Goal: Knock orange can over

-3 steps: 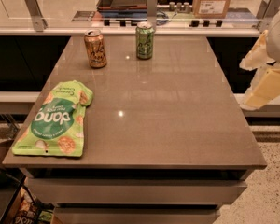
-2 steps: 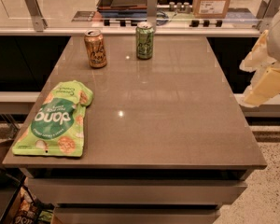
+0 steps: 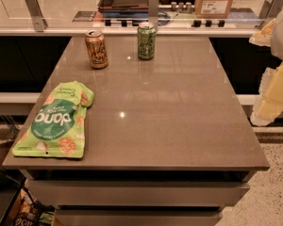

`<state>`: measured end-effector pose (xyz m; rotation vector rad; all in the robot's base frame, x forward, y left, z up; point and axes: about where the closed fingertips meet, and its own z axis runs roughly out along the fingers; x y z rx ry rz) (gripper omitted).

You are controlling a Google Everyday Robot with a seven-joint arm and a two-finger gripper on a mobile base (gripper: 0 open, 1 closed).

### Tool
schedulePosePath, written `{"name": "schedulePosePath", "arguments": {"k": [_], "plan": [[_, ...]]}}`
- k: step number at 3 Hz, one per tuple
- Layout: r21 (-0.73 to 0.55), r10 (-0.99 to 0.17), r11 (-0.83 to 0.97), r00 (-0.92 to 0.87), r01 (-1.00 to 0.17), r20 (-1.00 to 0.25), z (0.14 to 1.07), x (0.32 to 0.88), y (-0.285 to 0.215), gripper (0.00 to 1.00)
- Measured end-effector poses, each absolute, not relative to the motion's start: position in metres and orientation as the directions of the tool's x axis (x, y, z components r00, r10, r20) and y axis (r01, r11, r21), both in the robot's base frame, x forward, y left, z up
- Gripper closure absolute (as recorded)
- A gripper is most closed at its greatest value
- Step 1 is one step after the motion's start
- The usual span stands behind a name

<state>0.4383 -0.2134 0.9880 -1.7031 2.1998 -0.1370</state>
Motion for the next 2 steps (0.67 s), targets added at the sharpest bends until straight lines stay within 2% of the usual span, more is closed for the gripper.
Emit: {"name": "schedulePosePath", "arguments": {"k": [2], "plan": [[-0.310,-0.951,0.276,-0.210,-0.910,-0.228,0.9924,0.4438,-0.2129,0.00]]}}
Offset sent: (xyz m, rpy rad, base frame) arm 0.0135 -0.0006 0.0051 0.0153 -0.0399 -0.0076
